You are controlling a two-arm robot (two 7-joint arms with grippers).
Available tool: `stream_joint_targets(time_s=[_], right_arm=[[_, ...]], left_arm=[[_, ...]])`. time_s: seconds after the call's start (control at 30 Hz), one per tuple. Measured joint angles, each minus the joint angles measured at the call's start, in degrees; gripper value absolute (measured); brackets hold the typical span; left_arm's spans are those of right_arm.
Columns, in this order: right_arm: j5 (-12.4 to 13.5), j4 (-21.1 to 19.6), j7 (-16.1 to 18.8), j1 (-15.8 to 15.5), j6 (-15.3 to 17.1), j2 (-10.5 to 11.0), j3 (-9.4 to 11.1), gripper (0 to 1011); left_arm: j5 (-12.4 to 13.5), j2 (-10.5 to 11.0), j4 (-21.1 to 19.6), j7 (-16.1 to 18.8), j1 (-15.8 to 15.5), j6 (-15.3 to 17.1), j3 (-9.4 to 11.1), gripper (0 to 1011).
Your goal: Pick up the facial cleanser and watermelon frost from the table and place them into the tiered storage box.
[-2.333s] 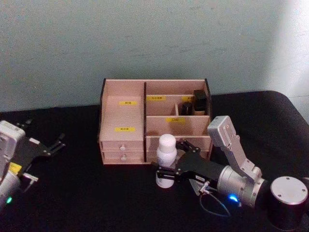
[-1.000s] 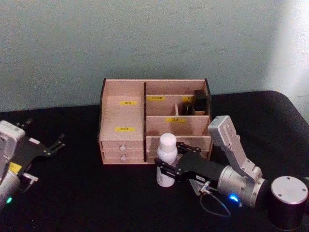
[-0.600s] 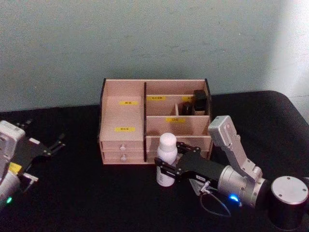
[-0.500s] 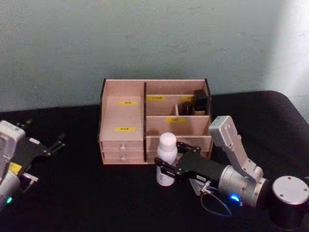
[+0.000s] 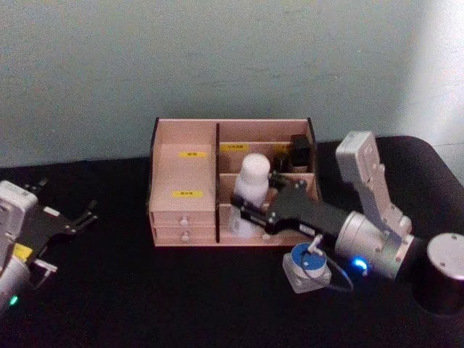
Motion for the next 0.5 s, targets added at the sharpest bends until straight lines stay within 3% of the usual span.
stream_joint_targets(time_s=[0.23,0.5], right_arm=[[0.22,0.38,-2.39,3.28,-0.31,-1.65,0.88,593],[-1.89,4.76,-6.71,7.76,-0.24,-5.10,1.62,593]], left_arm=[[0.00,0.00,0.00,0.00,0.00,0.00,0.00,1001],[0.00,0.00,0.00,0.00,0.00,0.00,0.00,1002]])
